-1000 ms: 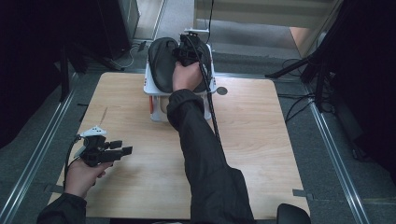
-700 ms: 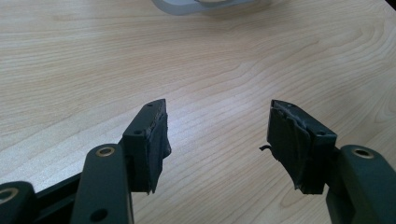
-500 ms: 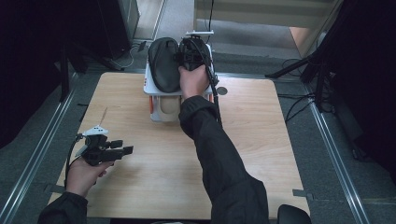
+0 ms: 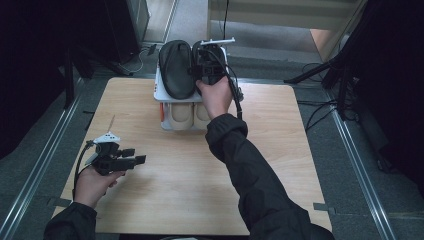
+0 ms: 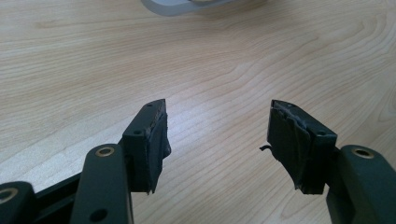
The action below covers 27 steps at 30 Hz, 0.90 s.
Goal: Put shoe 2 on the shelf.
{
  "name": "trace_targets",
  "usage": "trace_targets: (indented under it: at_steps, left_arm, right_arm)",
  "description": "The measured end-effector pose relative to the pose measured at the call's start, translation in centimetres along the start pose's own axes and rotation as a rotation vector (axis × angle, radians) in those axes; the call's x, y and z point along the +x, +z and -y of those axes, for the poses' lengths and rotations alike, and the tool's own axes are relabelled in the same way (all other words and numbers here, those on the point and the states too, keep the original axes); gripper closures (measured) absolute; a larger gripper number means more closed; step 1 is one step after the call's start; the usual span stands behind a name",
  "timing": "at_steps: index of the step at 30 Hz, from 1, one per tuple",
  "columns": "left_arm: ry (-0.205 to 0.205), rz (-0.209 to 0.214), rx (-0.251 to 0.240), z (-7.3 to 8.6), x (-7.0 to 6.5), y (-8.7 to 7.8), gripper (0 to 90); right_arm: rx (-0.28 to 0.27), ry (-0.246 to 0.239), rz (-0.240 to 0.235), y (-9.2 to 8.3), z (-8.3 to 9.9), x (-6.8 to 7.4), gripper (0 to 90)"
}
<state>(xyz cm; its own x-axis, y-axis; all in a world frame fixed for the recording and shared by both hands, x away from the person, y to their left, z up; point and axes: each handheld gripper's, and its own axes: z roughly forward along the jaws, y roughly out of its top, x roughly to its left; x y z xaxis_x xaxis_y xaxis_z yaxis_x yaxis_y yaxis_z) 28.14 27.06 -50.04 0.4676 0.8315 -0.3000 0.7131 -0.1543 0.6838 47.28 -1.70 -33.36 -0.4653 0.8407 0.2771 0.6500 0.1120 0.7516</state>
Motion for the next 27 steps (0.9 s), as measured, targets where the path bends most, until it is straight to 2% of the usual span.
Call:
trace_targets:
  at_steps: [2, 5, 9, 13, 17, 19, 23, 24, 27]
  left_arm:
    - [0.004, 0.0, -0.001, -0.1, 0.0, 0.1, 38.6]
    - [0.01, 0.0, 0.001, -0.3, -0.1, 0.3, 38.6]
    - [0.016, 0.005, 0.003, -0.7, -0.3, 0.7, 38.7]
    - [0.028, 0.013, 0.019, -1.2, -0.5, 1.3, 38.8]
    - [0.038, 0.023, 0.009, -1.6, -0.8, 1.8, 38.8]
    - [0.034, 0.028, 0.005, -1.7, -0.9, 2.0, 38.9]
    - [0.051, 0.036, 0.023, -2.3, -1.1, 2.5, 38.8]
    - [0.056, 0.041, 0.031, -2.3, -1.2, 2.6, 38.8]
    - [0.055, 0.049, 0.029, -2.6, -1.3, 2.9, 38.6]
  right_arm:
    - [0.004, -0.004, -0.01, -0.2, 0.2, 0.1, 63.0]
    - [0.01, -0.048, -0.034, -1.1, 0.9, 0.4, 64.1]
    - [0.013, -0.075, -0.062, -2.1, 1.6, 0.6, 65.0]
    - [0.014, -0.089, -0.075, -2.8, 2.2, 0.6, 65.0]
    - [0.015, -0.094, -0.095, -3.7, 3.2, 0.3, 64.8]
    - [0.011, -0.102, -0.106, -4.2, 3.9, 0.2, 64.8]
    - [0.019, -0.134, -0.122, -5.0, 5.8, 0.1, 64.8]
    - [0.019, -0.134, -0.122, -5.0, 5.8, 0.1, 64.8]
    - [0.022, -0.145, -0.139, -5.3, 7.6, -0.2, 64.7]
